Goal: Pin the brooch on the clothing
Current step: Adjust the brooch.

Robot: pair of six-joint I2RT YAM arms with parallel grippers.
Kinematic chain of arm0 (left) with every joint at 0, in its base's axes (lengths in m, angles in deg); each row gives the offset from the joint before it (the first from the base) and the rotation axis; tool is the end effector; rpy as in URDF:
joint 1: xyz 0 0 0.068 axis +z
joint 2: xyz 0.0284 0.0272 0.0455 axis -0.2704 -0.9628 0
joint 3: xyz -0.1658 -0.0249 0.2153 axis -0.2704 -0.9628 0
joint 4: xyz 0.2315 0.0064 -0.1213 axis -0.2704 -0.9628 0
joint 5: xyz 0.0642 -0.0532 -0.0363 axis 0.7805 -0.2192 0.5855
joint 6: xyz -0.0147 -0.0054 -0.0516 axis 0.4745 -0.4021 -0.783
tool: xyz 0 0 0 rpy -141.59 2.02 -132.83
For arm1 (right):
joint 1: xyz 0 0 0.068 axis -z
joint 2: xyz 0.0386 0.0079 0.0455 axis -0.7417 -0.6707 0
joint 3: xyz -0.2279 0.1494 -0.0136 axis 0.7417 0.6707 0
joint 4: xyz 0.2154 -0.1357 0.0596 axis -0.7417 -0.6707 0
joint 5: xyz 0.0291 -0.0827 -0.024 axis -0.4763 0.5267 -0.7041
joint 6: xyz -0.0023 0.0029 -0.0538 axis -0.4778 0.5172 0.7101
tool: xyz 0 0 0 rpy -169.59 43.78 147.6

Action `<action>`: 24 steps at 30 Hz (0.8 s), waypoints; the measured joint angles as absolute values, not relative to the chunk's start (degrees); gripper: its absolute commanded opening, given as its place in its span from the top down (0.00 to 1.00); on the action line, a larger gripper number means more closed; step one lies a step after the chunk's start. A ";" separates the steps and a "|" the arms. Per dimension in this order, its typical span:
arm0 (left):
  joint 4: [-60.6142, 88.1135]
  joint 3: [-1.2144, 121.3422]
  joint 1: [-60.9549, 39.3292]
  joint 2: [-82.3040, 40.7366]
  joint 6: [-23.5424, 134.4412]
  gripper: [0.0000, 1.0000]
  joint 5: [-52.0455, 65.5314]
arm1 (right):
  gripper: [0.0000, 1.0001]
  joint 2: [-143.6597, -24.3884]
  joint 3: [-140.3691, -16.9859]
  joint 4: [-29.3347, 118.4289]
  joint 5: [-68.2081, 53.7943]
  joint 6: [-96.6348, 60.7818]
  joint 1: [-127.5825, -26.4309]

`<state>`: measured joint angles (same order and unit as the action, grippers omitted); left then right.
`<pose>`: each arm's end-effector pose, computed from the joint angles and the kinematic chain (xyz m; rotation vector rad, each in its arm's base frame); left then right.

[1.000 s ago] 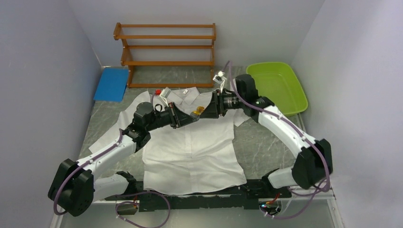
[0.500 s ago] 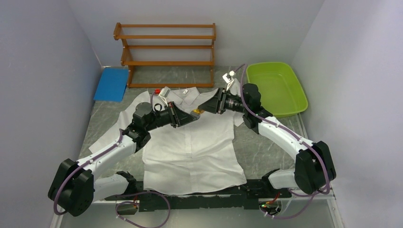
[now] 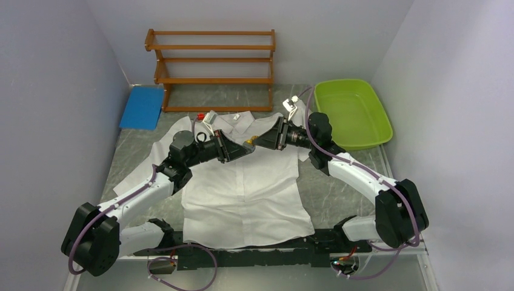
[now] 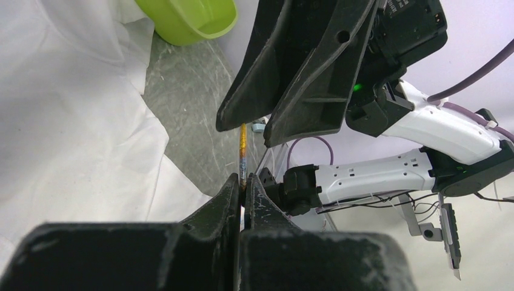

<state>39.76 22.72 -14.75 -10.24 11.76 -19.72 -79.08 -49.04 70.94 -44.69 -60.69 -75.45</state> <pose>0.2080 -0.1458 0.2785 0.1432 1.8598 -1.5834 0.2521 0.1601 0.2912 -0.3339 1.8826 1.6107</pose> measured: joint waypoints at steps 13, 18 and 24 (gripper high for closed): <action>39.68 22.72 -14.73 -9.10 11.83 0.97 -20.11 | 0.82 -80.98 -47.99 78.18 -47.42 -65.07 -77.11; 39.72 22.72 -14.55 -9.06 11.72 0.97 -20.20 | 1.00 -81.66 -47.36 81.28 -47.77 -66.84 -77.03; 39.20 22.72 -14.40 -8.97 12.22 0.45 -20.09 | 1.00 -81.81 -47.31 82.55 -48.25 -67.32 -77.27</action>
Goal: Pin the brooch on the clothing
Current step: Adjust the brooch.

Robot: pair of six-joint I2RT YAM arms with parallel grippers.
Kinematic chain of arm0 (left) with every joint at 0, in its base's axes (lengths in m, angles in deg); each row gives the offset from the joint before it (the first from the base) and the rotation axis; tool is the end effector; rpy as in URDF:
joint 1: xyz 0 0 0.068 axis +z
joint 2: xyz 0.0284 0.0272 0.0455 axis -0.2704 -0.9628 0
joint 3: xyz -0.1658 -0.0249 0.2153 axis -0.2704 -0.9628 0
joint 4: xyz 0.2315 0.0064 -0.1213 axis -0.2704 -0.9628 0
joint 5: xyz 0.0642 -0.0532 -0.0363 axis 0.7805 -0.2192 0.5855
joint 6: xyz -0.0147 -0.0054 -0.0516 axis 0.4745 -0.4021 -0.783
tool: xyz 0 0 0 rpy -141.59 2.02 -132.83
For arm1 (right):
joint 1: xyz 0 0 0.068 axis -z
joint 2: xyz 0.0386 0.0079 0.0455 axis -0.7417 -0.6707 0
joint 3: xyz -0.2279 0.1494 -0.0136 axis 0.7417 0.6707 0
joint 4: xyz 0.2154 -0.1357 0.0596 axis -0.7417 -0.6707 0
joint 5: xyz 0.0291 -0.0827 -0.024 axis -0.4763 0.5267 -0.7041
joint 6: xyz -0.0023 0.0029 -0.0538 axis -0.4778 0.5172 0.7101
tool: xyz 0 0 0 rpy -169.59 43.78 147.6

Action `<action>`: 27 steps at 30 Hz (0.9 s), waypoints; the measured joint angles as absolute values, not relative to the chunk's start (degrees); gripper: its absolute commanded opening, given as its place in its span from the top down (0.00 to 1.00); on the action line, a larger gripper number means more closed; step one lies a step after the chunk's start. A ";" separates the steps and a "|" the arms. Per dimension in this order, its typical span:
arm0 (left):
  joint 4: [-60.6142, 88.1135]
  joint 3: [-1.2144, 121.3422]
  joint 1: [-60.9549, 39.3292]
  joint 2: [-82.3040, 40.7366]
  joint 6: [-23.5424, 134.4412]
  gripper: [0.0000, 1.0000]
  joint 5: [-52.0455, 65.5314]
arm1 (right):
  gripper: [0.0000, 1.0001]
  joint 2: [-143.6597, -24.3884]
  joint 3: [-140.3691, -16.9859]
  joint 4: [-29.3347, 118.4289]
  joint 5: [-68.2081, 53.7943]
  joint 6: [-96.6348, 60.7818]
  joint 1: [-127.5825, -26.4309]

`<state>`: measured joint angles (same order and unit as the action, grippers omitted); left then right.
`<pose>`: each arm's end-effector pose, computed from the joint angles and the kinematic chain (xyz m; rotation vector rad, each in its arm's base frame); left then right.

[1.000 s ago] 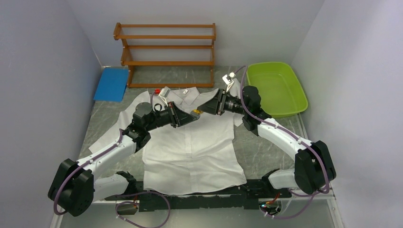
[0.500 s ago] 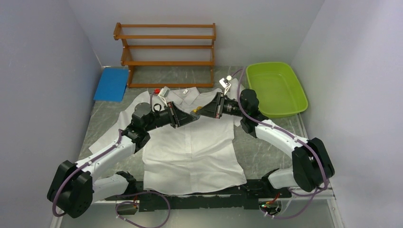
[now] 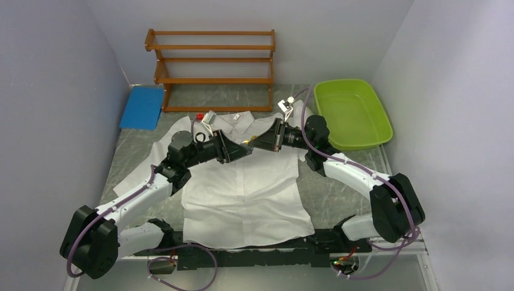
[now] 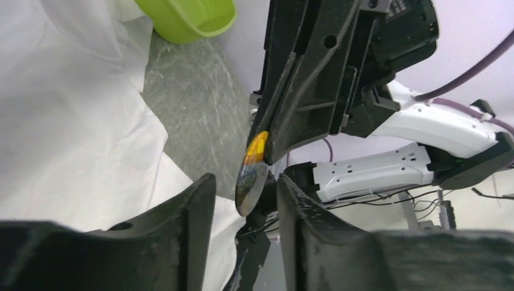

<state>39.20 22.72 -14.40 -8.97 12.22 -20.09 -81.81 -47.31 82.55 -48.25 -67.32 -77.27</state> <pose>0.2055 -0.1427 0.2826 0.1561 1.8437 -1.5802 0.2502 0.1715 0.2876 -0.3857 1.8142 1.7514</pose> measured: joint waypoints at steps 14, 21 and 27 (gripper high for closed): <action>25.01 22.61 -13.42 -8.45 16.64 0.22 -16.15 | 1.00 -90.23 -61.02 56.52 -53.96 -49.53 -68.83; 12.99 22.61 -13.24 -5.06 21.86 0.23 -11.15 | 1.00 -107.15 -77.06 33.88 -57.08 -34.40 -67.65; 3.48 22.61 -13.24 -4.23 25.82 0.23 -5.86 | 1.00 -120.41 -88.47 19.01 -59.25 -24.52 -67.71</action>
<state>3.48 22.61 -13.24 -4.23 25.82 -5.86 -120.41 -88.47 19.01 -59.25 -24.52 -67.71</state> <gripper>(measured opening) 0.773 0.027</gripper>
